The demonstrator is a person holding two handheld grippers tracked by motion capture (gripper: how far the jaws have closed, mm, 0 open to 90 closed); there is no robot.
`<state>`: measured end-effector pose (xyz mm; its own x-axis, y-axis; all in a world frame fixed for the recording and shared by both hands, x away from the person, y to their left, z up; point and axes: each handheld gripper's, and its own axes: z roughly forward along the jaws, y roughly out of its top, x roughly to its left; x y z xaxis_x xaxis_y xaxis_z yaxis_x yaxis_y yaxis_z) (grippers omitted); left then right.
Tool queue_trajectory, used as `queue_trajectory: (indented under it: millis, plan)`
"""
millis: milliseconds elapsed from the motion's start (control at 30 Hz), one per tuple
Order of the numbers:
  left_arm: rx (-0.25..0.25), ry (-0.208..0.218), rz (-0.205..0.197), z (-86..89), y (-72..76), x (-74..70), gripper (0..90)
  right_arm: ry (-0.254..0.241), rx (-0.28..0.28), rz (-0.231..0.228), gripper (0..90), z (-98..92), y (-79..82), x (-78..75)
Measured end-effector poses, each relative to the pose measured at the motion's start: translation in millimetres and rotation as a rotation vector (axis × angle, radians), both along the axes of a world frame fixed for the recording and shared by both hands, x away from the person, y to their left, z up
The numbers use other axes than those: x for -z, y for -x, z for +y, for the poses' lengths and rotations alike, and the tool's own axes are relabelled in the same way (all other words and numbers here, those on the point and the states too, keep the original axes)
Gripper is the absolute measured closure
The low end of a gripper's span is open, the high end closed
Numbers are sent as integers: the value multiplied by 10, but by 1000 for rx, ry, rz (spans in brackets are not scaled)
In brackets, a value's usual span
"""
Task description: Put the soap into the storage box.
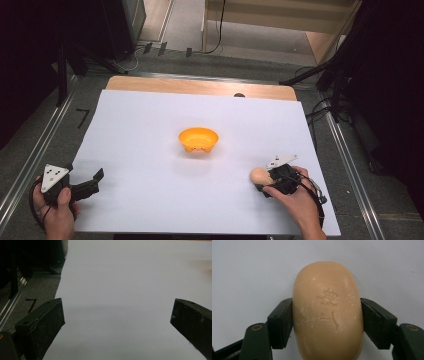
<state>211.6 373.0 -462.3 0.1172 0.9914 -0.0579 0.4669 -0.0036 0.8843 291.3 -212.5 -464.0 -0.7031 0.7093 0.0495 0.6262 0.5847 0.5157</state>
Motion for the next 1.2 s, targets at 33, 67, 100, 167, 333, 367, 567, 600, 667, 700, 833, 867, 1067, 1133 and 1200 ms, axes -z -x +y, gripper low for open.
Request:
queue_trajectory:
  millis: [33,67,100,167,333,367,567,600,667,700,833,867,1067,1133,1200]
  plan:
    - [0,-1,3,0,0,-1,0,11,-8,6,317,9,-12,-6]
    - [2,-2,5,0,-2,-1,0,11,-8,6,317,9,-12,-6]
    - [2,-3,5,0,-2,-1,0,18,-10,13,319,17,-13,-11]
    - [2,-3,7,-1,-3,-1,0,25,-10,20,321,28,-25,-16]
    - [3,-1,7,1,-3,-1,0,14,-30,27,326,20,-46,-27]
    - [2,-1,4,2,-2,-1,0,14,-30,27,326,20,-46,-27]
    - [4,0,7,6,-4,-1,0,6,-83,-6,326,58,-76,-128]
    - [3,1,6,5,-4,-1,0,11,-85,-3,326,73,-81,-150]
    - [3,3,4,7,-3,0,0,19,-101,-6,326,98,-97,-179]
    - [3,4,4,8,-2,0,0,24,-112,-11,326,113,-112,-195]
    - [4,4,6,8,-4,0,0,33,-128,-18,326,167,-161,-241]
    - [4,4,6,8,-4,0,0,31,-135,-17,326,180,-177,-253]
    - [5,3,5,7,-4,0,0,30,-169,-38,326,257,-271,-327]
    - [6,4,5,7,-5,0,0,25,-185,-44,326,282,-305,-356]
    - [6,3,4,7,-5,1,0,20,-202,-43,326,303,-337,-386]
